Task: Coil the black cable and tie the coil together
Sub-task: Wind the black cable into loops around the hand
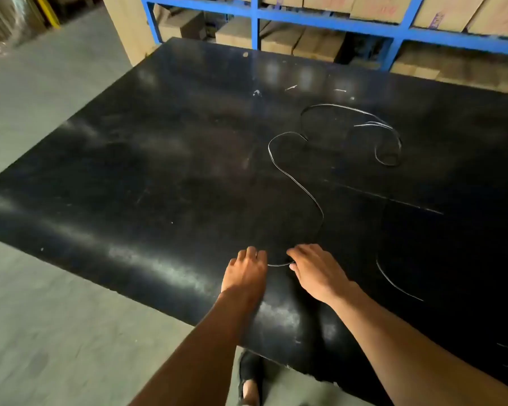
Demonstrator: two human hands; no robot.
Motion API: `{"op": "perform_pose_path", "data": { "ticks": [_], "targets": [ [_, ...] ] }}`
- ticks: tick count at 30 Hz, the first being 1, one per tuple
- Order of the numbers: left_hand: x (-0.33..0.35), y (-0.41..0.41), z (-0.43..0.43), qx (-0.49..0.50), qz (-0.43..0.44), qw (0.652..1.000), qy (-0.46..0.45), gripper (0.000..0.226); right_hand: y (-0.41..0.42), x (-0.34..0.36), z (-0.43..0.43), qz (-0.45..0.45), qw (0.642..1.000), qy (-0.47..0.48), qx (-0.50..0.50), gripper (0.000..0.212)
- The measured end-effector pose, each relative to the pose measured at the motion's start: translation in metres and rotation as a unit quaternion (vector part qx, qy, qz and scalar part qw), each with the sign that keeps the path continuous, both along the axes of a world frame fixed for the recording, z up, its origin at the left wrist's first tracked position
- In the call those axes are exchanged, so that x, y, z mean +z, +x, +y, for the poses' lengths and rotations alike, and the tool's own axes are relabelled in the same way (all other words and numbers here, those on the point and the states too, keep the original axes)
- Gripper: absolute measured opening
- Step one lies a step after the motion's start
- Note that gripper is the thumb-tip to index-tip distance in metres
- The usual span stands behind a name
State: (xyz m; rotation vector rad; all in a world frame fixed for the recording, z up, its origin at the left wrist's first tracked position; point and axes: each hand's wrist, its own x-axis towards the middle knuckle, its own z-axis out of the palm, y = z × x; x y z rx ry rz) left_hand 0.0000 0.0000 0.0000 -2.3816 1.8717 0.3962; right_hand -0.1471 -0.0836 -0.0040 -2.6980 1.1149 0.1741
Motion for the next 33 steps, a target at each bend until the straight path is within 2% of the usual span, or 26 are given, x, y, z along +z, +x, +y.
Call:
{"op": "perform_pose_path", "data": {
  "ticks": [5,10,13,15,17,20,22,25,27,29,33],
  "targets": [
    [-0.024,0.023,-0.015,-0.062,-0.023,0.998,0.009,0.029,0.017,-0.012,-0.006,0.051,0.998,0.009,-0.023,0.023],
    [-0.03,0.039,-0.026,-0.123,-0.039,0.992,-0.009,0.03,0.024,-0.014,-0.004,0.061,0.997,-0.022,-0.04,0.012],
    [-0.018,0.044,-0.038,-0.079,0.043,0.995,-0.04,0.023,0.025,-0.009,-0.002,0.027,0.998,0.001,-0.061,0.007],
    [-0.002,0.049,-0.053,0.014,0.188,0.979,-0.08,0.019,0.022,-0.002,-0.002,-0.058,0.989,0.055,-0.123,0.008],
    [0.019,0.055,-0.072,0.092,0.326,0.933,-0.126,0.014,0.017,0.009,-0.002,-0.153,0.97,0.065,-0.179,0.012],
    [0.06,0.054,-0.097,0.136,0.463,0.86,-0.166,0.016,0.013,0.041,-0.009,-0.283,0.937,0.003,-0.205,0.013],
    [0.087,0.047,-0.111,0.165,0.572,0.784,-0.176,0.014,0.014,0.068,-0.02,-0.347,0.906,0.01,-0.243,0.01],
    [0.122,0.034,-0.126,0.191,0.719,0.653,-0.141,0.016,0.011,0.104,-0.036,-0.399,0.874,0.052,-0.273,0.01],
    [0.141,0.025,-0.132,0.172,0.779,0.594,-0.105,0.022,0.004,0.125,-0.041,-0.428,0.862,0.069,-0.263,0.011],
    [0.155,0.019,-0.134,0.131,0.803,0.578,-0.065,0.031,-0.003,0.14,-0.043,-0.456,0.851,0.092,-0.243,0.013],
    [0.175,0.001,-0.131,0.073,0.818,0.57,0.001,0.049,-0.022,0.163,-0.044,-0.485,0.841,0.117,-0.21,0.019]
  ]
}}
